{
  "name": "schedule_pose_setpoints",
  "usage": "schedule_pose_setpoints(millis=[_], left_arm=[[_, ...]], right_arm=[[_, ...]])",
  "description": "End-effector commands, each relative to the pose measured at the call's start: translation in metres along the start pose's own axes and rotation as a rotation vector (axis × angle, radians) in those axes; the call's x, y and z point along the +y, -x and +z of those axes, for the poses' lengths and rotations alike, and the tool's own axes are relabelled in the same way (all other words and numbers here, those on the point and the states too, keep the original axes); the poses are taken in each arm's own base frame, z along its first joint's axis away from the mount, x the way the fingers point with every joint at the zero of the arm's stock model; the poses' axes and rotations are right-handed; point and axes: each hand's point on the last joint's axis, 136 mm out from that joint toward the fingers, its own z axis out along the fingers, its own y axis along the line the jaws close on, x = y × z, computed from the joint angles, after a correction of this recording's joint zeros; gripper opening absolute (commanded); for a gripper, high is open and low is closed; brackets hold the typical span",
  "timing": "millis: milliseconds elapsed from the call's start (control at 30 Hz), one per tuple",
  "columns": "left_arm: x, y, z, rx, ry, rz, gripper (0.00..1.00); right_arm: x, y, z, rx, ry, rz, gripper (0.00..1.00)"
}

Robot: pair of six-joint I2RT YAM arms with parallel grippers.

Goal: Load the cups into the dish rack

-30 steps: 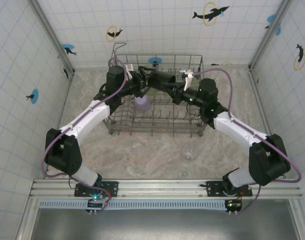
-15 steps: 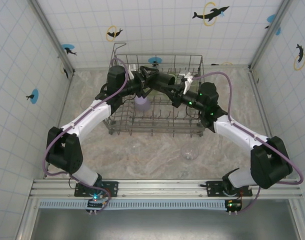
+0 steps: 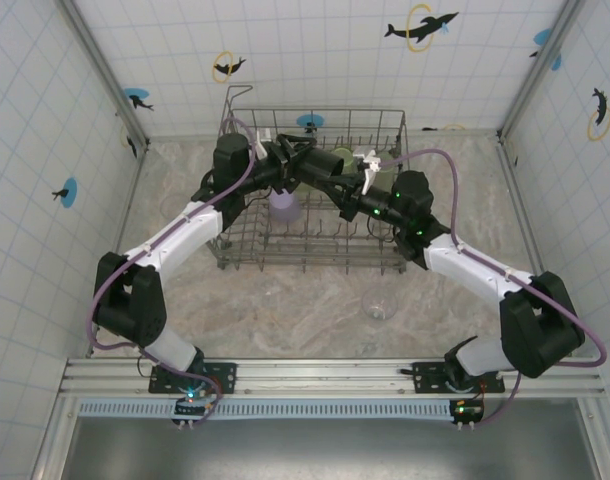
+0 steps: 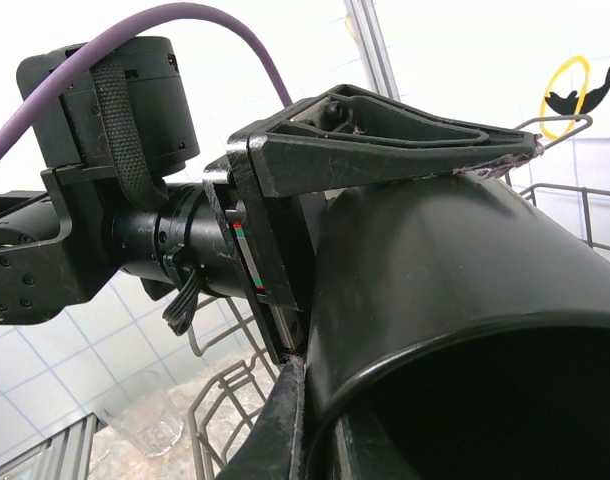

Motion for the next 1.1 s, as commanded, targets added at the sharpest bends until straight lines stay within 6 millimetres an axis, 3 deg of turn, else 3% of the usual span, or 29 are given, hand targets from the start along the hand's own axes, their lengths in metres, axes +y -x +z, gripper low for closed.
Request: schedule_pose_setpoints(millis=[0, 100, 200, 467, 700, 1067], left_arm=[[-0.001, -0.01, 0.003, 0.05, -0.029, 0.023, 0.26], [-0.002, -0.01, 0.003, 0.049, -0.037, 0.029, 0.0], [-0.002, -0.008, 0.003, 0.036, -0.043, 0.045, 0.0], [-0.007, 0.003, 0.002, -0.032, -0.044, 0.156, 0.0], [-0.01, 0.015, 0.001, -0.098, -0.02, 0.253, 0.0], [-0.009, 0.043, -0.005, -0.247, 0.132, 0.544, 0.0]], right_arm=[[0.013, 0.043, -0.004, -0.153, 0.015, -0.116, 0.0], [0.012, 0.042, -0.002, -0.146, 0.008, -0.11, 0.0], [0.009, 0.039, -0.002, -0.131, -0.008, -0.101, 0.03], [0.005, 0.035, -0.008, -0.097, -0.05, -0.102, 0.39], [-0.003, 0.03, -0.018, -0.067, -0.105, -0.093, 0.61], [-0.034, 0.015, -0.061, 0.014, -0.358, -0.054, 0.86]])
